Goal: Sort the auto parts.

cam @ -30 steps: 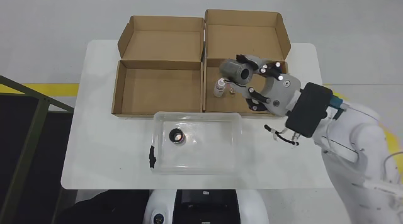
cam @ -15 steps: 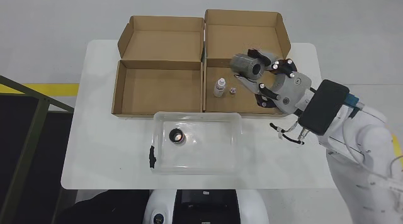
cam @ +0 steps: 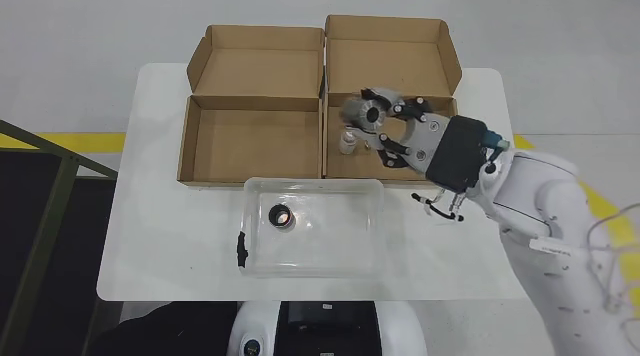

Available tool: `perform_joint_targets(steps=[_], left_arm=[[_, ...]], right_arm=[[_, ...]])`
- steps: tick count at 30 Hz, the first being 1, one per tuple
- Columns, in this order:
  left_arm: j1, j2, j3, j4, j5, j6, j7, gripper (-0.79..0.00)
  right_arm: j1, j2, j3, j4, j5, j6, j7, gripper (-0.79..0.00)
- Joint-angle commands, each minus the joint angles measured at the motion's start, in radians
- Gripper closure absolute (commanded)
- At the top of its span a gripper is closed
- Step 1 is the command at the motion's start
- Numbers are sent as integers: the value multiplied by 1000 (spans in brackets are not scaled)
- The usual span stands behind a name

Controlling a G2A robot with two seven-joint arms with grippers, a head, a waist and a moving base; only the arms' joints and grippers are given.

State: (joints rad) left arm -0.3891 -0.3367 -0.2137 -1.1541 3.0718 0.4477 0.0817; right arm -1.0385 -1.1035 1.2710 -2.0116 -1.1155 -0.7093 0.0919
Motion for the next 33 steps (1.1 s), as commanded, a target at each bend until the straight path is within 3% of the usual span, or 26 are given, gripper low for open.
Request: perform_joint_targets(steps=[1,18,33], left_arm=[[0,0,0,0,0,0,0,-785],[0,0,0,0,0,0,0,-785],[0,0,0,0,0,0,0,-785]], right_arm=[[12,-2,-25,17,-5,-7,9,0],[129,-40,-273,164,-18,-7,126,0],[273,-101,-452,416,17,40,202,0]])
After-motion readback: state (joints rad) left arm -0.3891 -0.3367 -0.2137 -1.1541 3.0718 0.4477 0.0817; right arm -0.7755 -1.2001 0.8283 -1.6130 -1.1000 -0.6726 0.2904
